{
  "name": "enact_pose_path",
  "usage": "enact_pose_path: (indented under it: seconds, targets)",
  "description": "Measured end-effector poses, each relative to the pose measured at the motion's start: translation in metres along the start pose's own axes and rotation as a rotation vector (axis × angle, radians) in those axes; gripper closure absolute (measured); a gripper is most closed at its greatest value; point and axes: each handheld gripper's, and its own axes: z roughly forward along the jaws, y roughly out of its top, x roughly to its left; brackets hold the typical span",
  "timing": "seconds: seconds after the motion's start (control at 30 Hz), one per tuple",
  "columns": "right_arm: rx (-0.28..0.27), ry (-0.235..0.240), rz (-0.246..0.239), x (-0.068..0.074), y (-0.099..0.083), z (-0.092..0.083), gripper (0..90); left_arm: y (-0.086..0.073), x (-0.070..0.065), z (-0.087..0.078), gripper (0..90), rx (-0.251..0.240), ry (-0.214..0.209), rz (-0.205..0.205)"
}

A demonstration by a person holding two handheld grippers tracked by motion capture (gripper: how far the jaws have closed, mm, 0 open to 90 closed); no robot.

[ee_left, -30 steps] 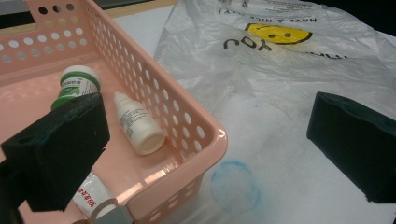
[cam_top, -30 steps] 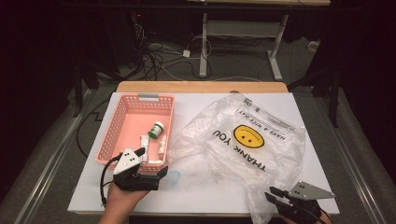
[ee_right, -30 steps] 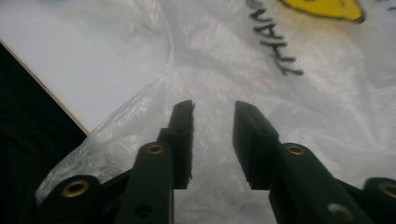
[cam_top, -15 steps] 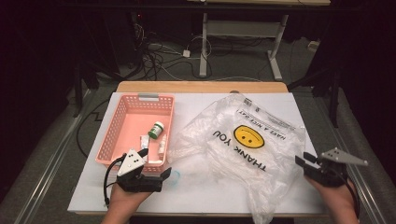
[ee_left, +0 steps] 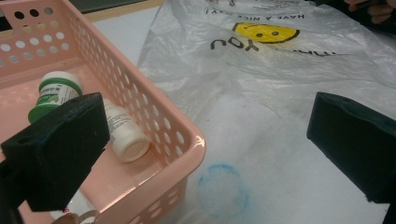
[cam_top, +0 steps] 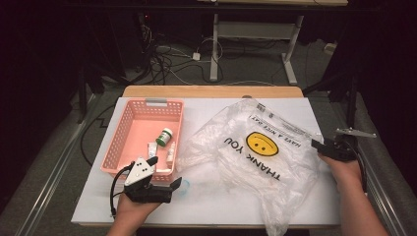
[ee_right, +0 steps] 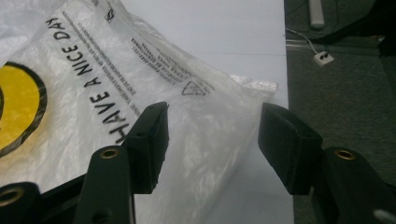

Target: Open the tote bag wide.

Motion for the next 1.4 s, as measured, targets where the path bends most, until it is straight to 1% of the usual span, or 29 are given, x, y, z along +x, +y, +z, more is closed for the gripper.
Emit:
enact_pose_path:
  seconds: [0.03,0.07,0.1,0.17,0.23,0.27,0.33,0.37,0.4,0.43,0.47,0.5,0.6,0.77,0.83,0.9,0.97,1.0,1.03,1.07,1.13,1.2,1.23,1.3,1.33,1.37,1.4]
  targets:
    - [0.004,0.009,0.014,-0.002,0.001,0.004,44.2,0.0,-0.001,0.0,0.0,0.0,-0.002,0.003]
    - [0.015,0.003,0.014,-0.004,0.001,0.008,44.2,0.0,-0.001,0.0,0.0,-0.001,-0.004,0.004]
    - [0.038,-0.005,0.011,-0.005,0.002,0.011,44.3,0.0,-0.001,0.0,0.0,-0.002,-0.005,0.004]
    - [0.056,0.0,-0.003,-0.004,0.001,0.016,49.1,0.0,-0.001,0.001,0.0,-0.002,-0.008,0.006]
    - [0.105,-0.002,-0.037,0.001,0.0,0.021,56.4,0.0,-0.002,0.002,0.0,0.001,-0.012,0.011]
    - [0.098,-0.012,-0.057,0.004,-0.001,0.022,61.5,0.0,-0.002,0.002,0.0,0.003,-0.014,0.012]
    - [0.096,-0.016,-0.065,0.007,-0.001,0.022,77.9,0.0,-0.003,0.002,0.0,0.006,-0.015,0.014]
    - [0.097,-0.02,-0.072,0.008,-0.001,0.022,84.7,0.0,-0.003,0.003,0.0,0.005,-0.017,0.014]
    - [0.089,-0.02,-0.076,0.009,-0.003,0.022,89.2,0.0,-0.004,0.003,0.0,0.003,-0.019,0.015]
    - [0.089,-0.02,-0.076,0.009,-0.003,0.022,89.2,0.0,-0.004,0.003,0.0,0.002,-0.019,0.016]
    - [0.089,-0.023,-0.056,0.007,-0.004,0.019,89.6,0.0,-0.004,0.003,0.0,0.002,-0.02,0.016]
    - [0.089,-0.023,-0.056,0.007,-0.004,0.019,89.6,0.0,-0.004,0.003,0.0,0.0,-0.021,0.017]
    - [0.08,-0.058,-0.031,0.0,-0.009,0.012,89.6,0.0,-0.003,0.003,0.0,0.0,-0.02,0.017]
    - [0.052,-0.114,0.029,-0.018,-0.023,-0.009,89.6,0.001,0.0,0.003,0.0,-0.005,-0.013,0.015]
    - [0.045,-0.128,0.04,-0.024,-0.03,-0.018,89.6,0.001,0.002,0.003,0.0,-0.008,-0.006,0.01]
    - [0.034,-0.138,0.053,-0.027,-0.037,-0.026,89.5,0.001,0.004,0.002,0.0,-0.01,0.002,0.006]
    - [0.02,-0.142,0.065,-0.026,-0.043,-0.034,89.3,0.0,0.006,0.002,0.0,-0.01,0.009,-0.001]
    - [0.011,-0.138,0.062,-0.025,-0.046,-0.038,89.1,0.0,0.008,0.003,0.0,-0.008,0.013,-0.004]
    - [0.006,-0.133,0.069,-0.023,-0.049,-0.041,89.0,0.0,0.009,0.003,0.0,-0.006,0.02,-0.007]
    - [0.0,-0.13,0.062,-0.021,-0.052,-0.043,88.9,0.0,0.01,0.003,0.0,-0.008,0.026,-0.012]
    - [-0.01,-0.123,0.069,-0.016,-0.059,-0.048,88.4,0.0,0.011,0.002,0.0,-0.004,0.043,-0.005]
    - [-0.032,-0.122,0.056,-0.011,-0.062,-0.054,85.1,0.0,0.012,0.002,0.0,-0.009,0.058,0.002]
    - [-0.036,-0.114,0.052,-0.009,-0.062,-0.056,81.3,0.0,0.012,0.002,0.0,-0.006,0.065,0.01]
    - [-0.046,-0.117,0.027,-0.006,-0.062,-0.061,69.9,0.0,0.013,0.002,0.0,-0.005,0.078,0.016]
    - [-0.058,-0.119,0.024,-0.004,-0.061,-0.064,64.3,0.0,0.013,0.001,0.0,-0.005,0.076,0.016]
    - [-0.089,-0.109,0.017,-0.002,-0.06,-0.072,56.8,0.0,0.013,0.001,0.0,-0.004,0.074,0.015]
    - [-0.089,-0.109,0.017,-0.002,-0.06,-0.072,56.8,0.0,0.013,0.001,0.0,-0.005,0.069,0.011]
